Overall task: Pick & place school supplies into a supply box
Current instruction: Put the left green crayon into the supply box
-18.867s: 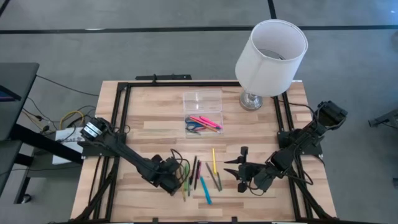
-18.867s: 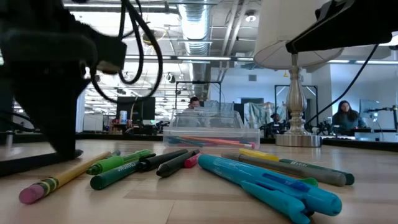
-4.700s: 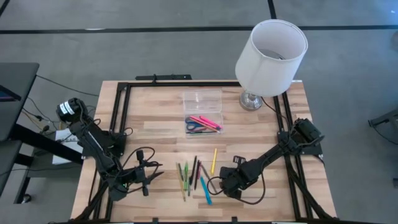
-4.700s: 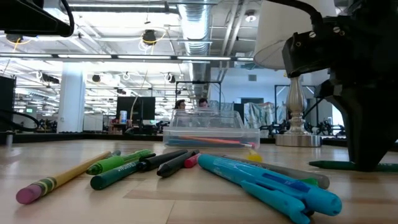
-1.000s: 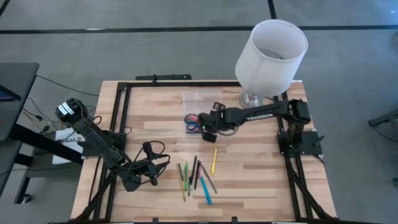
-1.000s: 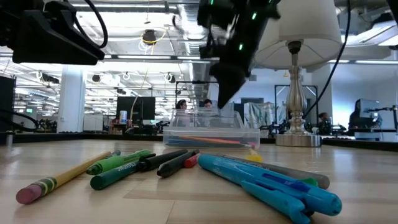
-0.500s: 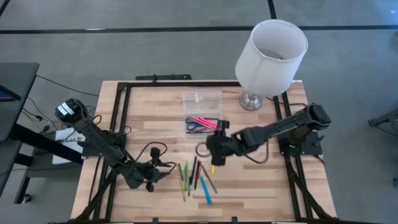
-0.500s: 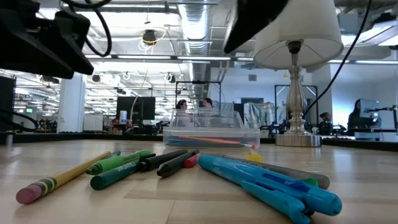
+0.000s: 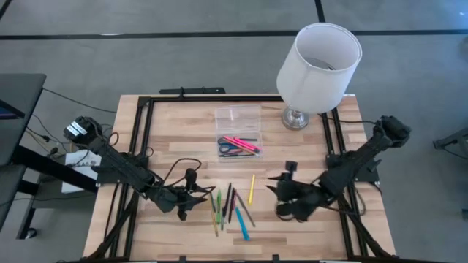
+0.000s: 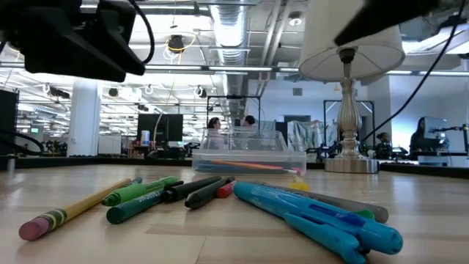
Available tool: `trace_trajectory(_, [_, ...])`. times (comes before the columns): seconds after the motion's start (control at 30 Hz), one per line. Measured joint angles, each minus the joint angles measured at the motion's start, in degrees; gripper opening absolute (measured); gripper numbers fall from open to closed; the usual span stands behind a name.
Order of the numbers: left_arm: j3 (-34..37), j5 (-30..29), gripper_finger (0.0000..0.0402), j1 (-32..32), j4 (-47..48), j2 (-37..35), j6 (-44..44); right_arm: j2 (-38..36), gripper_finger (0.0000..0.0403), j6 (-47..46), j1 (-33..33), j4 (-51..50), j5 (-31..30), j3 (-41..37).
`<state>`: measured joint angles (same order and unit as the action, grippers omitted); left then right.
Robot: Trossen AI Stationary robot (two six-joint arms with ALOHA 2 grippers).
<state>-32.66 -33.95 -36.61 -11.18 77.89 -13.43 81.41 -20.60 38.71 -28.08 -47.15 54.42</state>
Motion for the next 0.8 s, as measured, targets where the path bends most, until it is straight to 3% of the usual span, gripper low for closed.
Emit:
trace_trajectory(0.13, [-0.35, 0.81, 0.0139, 0.8, 0.05, 0.0, -2.24, -3.45, 0.0118, -1.9, 4.62, 7.77, -4.35, -7.78])
trace_trajectory(0.23, [-0.68, 6.37, 0.0139, 3.68, 0.63, 0.0, -1.85, -4.56, 0.0118, -1.22, 7.74, 16.58, -6.21, -12.87])
trace_trajectory(0.37, [-2.98, 13.97, 0.0139, 7.59, 4.55, 0.06, -0.29, -4.61, 0.0118, 3.86, 11.31, 28.73, -8.63, -17.39])
trace_trajectory(0.5, [-5.97, 17.82, 0.0139, 10.05, 8.14, 2.14, -0.96, -4.44, 0.0118, 11.9, 13.4, 38.75, -8.62, -20.05])
trace_trajectory(0.8, [-18.36, 23.27, 0.0139, 13.25, 23.67, 13.44, -1.91, -4.44, 0.0118, 17.63, 15.71, 41.93, -8.64, -20.31])
